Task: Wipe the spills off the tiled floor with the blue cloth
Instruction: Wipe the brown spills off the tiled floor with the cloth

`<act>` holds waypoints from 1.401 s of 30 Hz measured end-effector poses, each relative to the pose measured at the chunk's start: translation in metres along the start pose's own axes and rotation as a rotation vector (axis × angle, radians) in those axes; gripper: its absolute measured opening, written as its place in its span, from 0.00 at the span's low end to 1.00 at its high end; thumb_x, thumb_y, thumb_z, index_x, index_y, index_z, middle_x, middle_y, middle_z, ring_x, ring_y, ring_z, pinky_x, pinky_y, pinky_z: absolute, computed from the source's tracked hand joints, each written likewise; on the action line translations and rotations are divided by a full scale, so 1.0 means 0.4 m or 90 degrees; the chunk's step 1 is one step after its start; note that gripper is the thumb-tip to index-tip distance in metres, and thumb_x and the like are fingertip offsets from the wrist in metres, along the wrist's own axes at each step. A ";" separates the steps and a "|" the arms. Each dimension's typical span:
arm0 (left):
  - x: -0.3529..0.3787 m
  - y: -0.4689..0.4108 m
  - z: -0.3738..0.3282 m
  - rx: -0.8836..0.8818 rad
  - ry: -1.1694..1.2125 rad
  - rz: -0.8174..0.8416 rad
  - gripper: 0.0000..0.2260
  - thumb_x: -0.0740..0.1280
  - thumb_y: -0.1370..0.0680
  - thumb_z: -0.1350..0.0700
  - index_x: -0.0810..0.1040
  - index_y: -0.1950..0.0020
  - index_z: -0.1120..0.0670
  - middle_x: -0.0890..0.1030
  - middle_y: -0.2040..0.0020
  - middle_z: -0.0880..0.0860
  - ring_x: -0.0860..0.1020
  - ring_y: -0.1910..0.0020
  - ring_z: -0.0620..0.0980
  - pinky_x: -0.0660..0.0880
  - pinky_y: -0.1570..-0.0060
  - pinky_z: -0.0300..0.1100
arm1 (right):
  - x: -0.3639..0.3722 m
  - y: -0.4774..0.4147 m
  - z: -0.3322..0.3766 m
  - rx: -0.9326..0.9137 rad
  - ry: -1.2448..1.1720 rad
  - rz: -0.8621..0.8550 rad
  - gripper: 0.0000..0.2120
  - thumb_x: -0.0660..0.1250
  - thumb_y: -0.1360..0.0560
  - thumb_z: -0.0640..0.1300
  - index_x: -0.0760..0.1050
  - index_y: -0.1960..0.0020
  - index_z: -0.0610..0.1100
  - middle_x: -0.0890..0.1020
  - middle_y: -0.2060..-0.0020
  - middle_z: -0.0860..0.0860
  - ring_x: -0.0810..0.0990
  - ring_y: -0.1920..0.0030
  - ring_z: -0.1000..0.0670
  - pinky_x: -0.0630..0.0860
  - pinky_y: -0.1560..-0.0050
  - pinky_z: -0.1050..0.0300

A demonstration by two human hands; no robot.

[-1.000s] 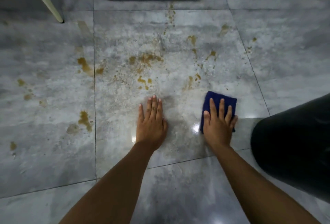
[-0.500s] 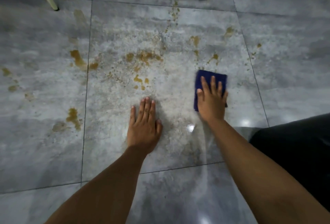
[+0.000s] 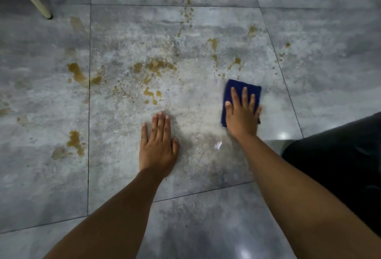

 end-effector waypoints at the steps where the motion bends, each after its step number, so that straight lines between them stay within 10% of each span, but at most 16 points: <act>1: 0.001 -0.001 -0.001 -0.001 -0.006 0.000 0.29 0.48 0.21 0.48 0.52 0.23 0.59 0.53 0.22 0.58 0.49 0.23 0.53 0.45 0.26 0.56 | -0.006 0.029 -0.055 0.058 -0.019 -0.022 0.25 0.46 0.18 0.57 0.47 0.22 0.56 0.46 0.22 0.49 0.43 0.23 0.44 0.41 0.26 0.38; 5: 0.001 -0.002 -0.002 0.005 -0.011 -0.002 0.29 0.48 0.21 0.48 0.52 0.23 0.61 0.54 0.22 0.59 0.50 0.23 0.54 0.46 0.26 0.56 | 0.041 0.231 -0.106 0.170 -0.036 -0.057 0.25 0.49 0.18 0.55 0.51 0.23 0.55 0.51 0.22 0.48 0.47 0.23 0.43 0.44 0.27 0.36; 11: -0.004 -0.011 -0.006 0.012 0.005 -0.011 0.29 0.47 0.22 0.49 0.55 0.24 0.62 0.56 0.23 0.60 0.53 0.23 0.55 0.44 0.26 0.55 | 0.066 0.226 0.041 -0.109 0.037 -0.008 0.25 0.46 0.20 0.58 0.53 0.23 0.57 0.53 0.22 0.50 0.50 0.23 0.43 0.46 0.27 0.38; 17: -0.011 0.002 -0.002 0.048 0.029 0.008 0.28 0.46 0.21 0.49 0.55 0.24 0.63 0.57 0.23 0.62 0.54 0.24 0.58 0.48 0.26 0.58 | 0.067 0.368 -0.142 0.105 0.009 -0.051 0.26 0.44 0.19 0.57 0.53 0.23 0.53 0.54 0.23 0.46 0.50 0.23 0.40 0.48 0.28 0.33; 22: -0.001 0.007 -0.002 0.030 -0.018 0.002 0.28 0.43 0.21 0.50 0.49 0.23 0.61 0.53 0.22 0.60 0.50 0.23 0.56 0.42 0.26 0.56 | 0.151 0.656 -0.004 -0.041 0.018 -0.010 0.26 0.40 0.19 0.57 0.60 0.25 0.51 0.62 0.25 0.43 0.57 0.26 0.38 0.55 0.31 0.34; 26: -0.014 -0.002 -0.005 0.050 -0.071 0.005 0.29 0.38 0.22 0.49 0.42 0.23 0.60 0.44 0.22 0.58 0.42 0.23 0.55 0.35 0.27 0.56 | 0.146 0.518 0.081 -0.183 0.055 -0.019 0.25 0.44 0.19 0.56 0.55 0.23 0.54 0.58 0.24 0.47 0.56 0.25 0.40 0.54 0.28 0.36; 34: -0.046 -0.081 -0.070 0.114 -0.060 -0.001 0.29 0.36 0.23 0.48 0.38 0.24 0.59 0.38 0.24 0.58 0.36 0.24 0.54 0.33 0.27 0.54 | 0.068 0.455 -0.134 0.085 0.027 -0.002 0.27 0.39 0.21 0.59 0.50 0.23 0.54 0.56 0.23 0.47 0.50 0.23 0.42 0.50 0.27 0.35; 42: -0.006 -0.193 -0.169 0.090 0.007 0.029 0.27 0.40 0.20 0.48 0.33 0.26 0.59 0.36 0.23 0.58 0.34 0.25 0.53 0.33 0.27 0.51 | -0.003 0.069 0.011 -0.116 0.032 0.075 0.24 0.46 0.18 0.56 0.48 0.23 0.58 0.46 0.22 0.52 0.42 0.23 0.46 0.41 0.26 0.42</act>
Point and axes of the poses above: each hand's wrist, its own y-axis away from the middle knuckle, its own x-axis out of the palm, z = x × y, the point moved 6 cm from there along -y, towards the middle knuckle
